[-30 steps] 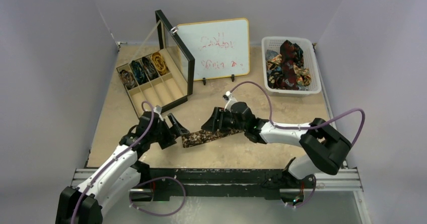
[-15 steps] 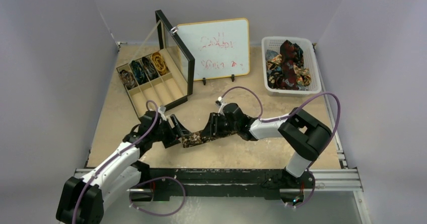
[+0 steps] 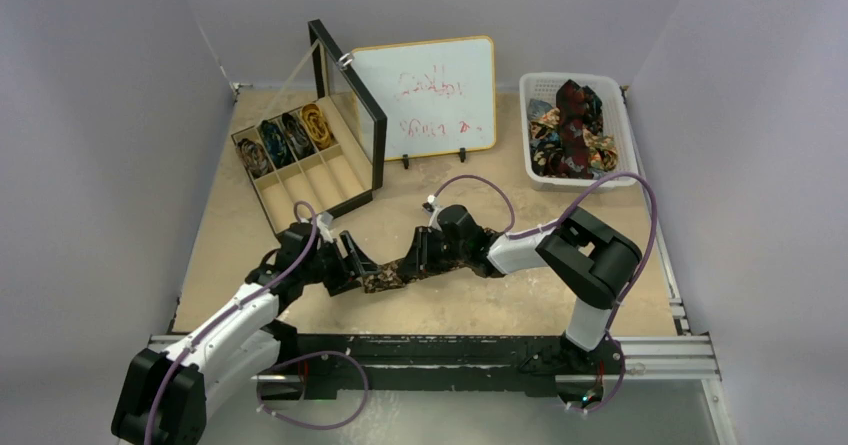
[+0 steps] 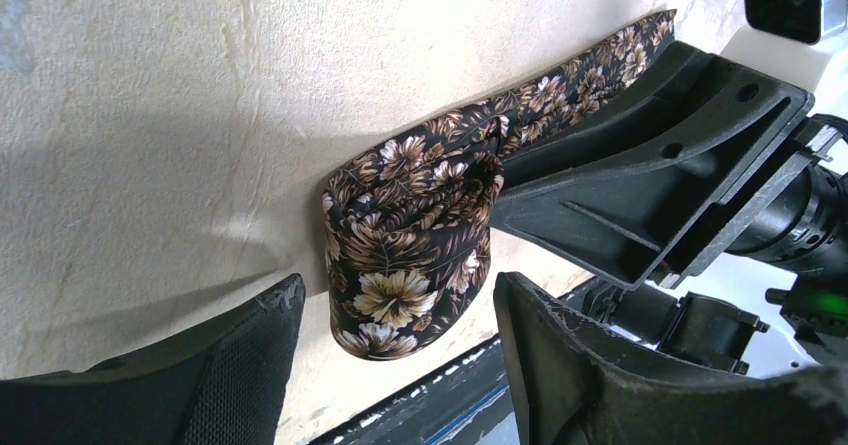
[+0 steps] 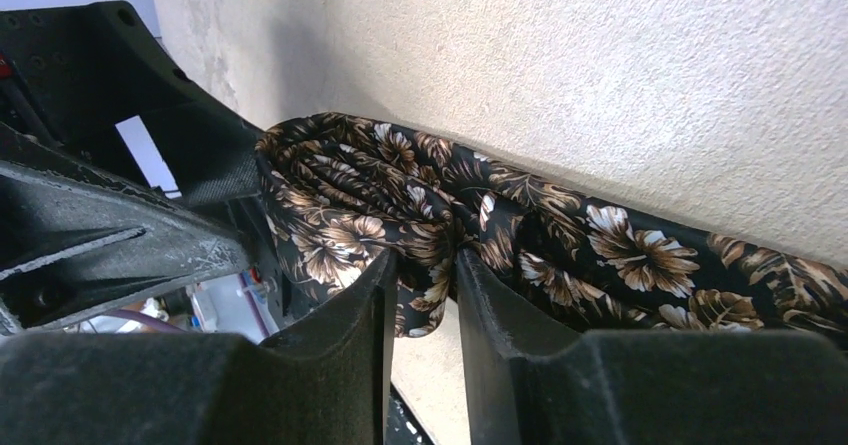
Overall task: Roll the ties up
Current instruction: Roll the tie at the center of the board.
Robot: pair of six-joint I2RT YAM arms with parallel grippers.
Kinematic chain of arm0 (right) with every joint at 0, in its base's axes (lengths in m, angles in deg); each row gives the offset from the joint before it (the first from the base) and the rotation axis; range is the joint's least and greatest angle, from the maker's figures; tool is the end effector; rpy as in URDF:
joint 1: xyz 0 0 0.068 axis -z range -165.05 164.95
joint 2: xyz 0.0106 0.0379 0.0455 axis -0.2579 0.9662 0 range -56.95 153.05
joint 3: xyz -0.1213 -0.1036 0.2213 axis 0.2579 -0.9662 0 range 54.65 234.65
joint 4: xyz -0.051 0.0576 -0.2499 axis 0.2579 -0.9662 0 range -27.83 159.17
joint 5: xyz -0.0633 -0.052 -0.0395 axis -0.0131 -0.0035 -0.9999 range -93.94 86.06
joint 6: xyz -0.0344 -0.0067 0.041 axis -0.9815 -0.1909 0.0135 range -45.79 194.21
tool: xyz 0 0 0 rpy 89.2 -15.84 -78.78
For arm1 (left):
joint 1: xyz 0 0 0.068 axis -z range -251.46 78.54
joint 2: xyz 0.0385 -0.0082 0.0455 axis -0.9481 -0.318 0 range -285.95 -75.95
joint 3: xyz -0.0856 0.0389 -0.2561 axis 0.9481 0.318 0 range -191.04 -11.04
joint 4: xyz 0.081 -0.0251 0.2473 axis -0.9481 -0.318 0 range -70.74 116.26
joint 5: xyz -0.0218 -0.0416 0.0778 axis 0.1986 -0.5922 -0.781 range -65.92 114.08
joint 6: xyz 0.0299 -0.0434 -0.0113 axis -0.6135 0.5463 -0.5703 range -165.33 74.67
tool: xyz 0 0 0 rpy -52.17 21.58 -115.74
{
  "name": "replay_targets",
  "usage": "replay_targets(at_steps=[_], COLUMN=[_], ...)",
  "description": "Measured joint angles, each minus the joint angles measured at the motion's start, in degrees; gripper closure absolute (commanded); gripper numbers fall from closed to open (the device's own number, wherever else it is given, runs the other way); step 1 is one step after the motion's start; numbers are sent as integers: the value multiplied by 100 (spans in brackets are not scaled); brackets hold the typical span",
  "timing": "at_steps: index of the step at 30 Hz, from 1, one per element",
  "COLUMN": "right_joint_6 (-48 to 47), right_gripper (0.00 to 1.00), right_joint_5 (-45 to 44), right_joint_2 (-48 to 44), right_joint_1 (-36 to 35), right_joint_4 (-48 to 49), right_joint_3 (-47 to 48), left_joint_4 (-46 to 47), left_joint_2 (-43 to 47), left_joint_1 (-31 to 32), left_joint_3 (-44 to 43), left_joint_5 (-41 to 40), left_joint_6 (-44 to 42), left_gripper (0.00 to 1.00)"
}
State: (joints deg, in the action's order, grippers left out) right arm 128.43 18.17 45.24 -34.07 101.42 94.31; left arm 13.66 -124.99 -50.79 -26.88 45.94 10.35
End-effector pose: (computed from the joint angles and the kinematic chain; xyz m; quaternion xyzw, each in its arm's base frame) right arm 0.2093 0.2612 0.1278 -0.0567 0.8546 0.4862 0.1731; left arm 0.1445 -0.0686 0.1522 -0.2056 0.8890 -0.3665 0.1819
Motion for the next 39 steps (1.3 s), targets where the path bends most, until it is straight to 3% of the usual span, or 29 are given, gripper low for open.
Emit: replay_targets(at_steps=[5, 19, 31, 39], right_joint_6=[-2, 24, 63, -22], right_gripper=[78, 84, 85, 68], right_joint_5=[9, 363, 470, 365], right_joint_2=[35, 391, 435, 197], right_joint_1=[2, 120, 146, 146], right_joint_4=[-39, 157, 221, -35], right_joint_3=[63, 192, 192, 195], left_joint_4=[22, 780, 1436, 1375], left_joint_2=[-31, -726, -833, -756], left_joint_1=[0, 0, 0, 0], left_joint_3=[42, 129, 461, 461], left_joint_5=[28, 229, 227, 103], left_joint_6=[-111, -212, 227, 393], left_gripper=[32, 38, 67, 69])
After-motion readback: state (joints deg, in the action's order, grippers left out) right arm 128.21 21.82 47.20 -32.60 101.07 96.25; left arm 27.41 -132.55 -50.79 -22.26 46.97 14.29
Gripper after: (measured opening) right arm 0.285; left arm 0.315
